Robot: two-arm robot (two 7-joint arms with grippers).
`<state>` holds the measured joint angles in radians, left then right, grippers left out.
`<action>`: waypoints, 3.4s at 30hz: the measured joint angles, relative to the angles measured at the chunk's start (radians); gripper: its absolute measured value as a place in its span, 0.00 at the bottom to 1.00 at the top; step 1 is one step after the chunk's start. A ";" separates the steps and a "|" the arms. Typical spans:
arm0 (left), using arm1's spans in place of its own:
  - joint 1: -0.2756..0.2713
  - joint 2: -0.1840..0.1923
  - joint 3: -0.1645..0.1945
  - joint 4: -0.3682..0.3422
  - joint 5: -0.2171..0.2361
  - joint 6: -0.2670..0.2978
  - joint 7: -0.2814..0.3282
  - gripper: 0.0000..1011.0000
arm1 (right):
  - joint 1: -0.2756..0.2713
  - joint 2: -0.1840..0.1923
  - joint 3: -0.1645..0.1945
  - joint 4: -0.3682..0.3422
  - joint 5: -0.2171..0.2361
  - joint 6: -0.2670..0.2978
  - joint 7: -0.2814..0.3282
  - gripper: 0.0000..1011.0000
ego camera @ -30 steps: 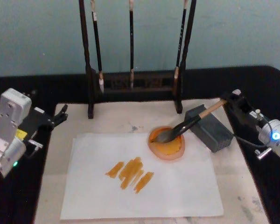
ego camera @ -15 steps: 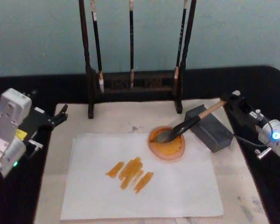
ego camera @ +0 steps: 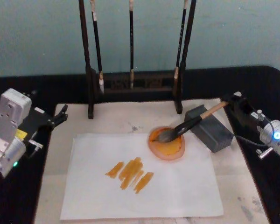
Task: Pick up the brush from the inkstone, write on the paper, then place the brush back to its original position.
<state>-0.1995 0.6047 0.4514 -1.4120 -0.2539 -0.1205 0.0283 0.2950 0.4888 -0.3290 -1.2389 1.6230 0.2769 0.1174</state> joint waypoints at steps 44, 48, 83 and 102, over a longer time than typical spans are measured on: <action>0.000 0.000 0.000 0.000 0.000 0.000 0.000 1.00 | -0.027 0.020 -0.019 -0.050 -0.009 -0.043 -0.008 0.99; 0.000 0.000 0.000 0.000 0.000 0.000 0.000 1.00 | -0.051 0.039 -0.032 -0.101 -0.033 -0.089 -0.034 0.99; 0.000 0.000 0.000 0.000 0.000 0.000 0.000 1.00 | -0.215 0.128 -0.255 -0.341 -1.058 -0.517 -0.355 0.99; 0.000 0.000 0.000 0.000 0.000 0.000 0.000 1.00 | -0.216 0.112 -0.282 -0.315 -1.276 -0.525 -0.424 0.99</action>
<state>-0.1995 0.6047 0.4514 -1.4119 -0.2539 -0.1205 0.0283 0.0789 0.6011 -0.6107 -1.5537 0.3467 -0.2483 -0.3068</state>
